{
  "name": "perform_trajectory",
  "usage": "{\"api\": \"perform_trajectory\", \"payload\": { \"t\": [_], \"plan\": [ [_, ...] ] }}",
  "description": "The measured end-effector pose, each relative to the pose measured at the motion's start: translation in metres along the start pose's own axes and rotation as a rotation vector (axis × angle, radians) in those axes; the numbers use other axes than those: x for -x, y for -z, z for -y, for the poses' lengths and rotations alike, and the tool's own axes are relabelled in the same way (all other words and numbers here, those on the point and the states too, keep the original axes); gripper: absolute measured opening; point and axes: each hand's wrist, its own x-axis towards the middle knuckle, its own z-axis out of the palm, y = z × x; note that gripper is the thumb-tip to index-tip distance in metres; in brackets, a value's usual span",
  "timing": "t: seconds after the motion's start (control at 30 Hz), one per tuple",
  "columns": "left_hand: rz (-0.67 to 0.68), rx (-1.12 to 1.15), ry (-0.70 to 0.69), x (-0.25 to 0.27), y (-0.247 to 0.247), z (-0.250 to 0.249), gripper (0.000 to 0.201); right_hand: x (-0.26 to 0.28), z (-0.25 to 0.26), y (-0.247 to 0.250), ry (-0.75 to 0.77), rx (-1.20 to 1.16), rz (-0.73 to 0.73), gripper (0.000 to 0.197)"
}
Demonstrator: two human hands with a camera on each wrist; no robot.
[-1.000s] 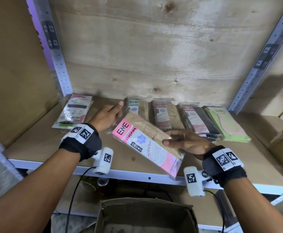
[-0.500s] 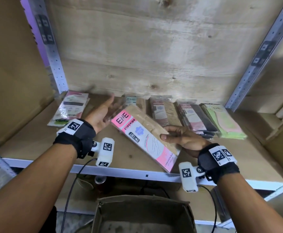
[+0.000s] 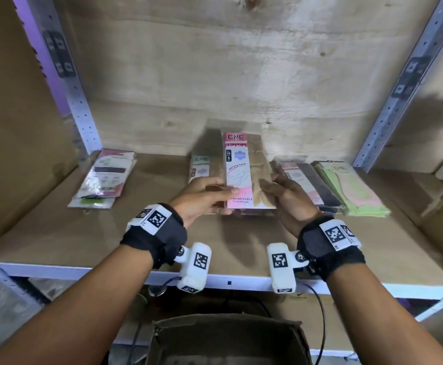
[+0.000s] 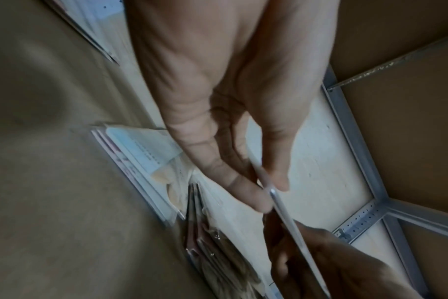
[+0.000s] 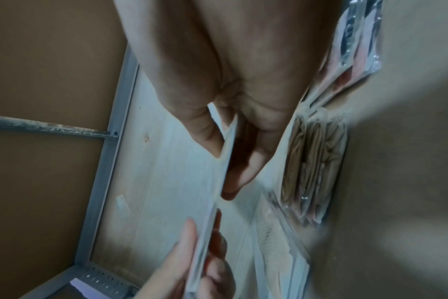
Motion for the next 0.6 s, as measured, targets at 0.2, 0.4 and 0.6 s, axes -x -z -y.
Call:
{"api": "perform_trajectory", "payload": {
  "t": [0.2,0.4,0.6],
  "plan": [
    [-0.190,-0.099,-0.023,-0.021,-0.014,0.002,0.034,-0.011,0.016,0.005,0.056,0.365,-0.198,0.052],
    [-0.344,-0.190,-0.029,-0.048,-0.025,0.003,0.034,-0.016,0.033,0.018,0.043,0.759,-0.240,0.053],
    [-0.291,-0.212,0.038,-0.066,-0.023,0.007,0.046,-0.034,0.021,0.022,0.033,0.855,-0.340,0.053]
  ]
}}
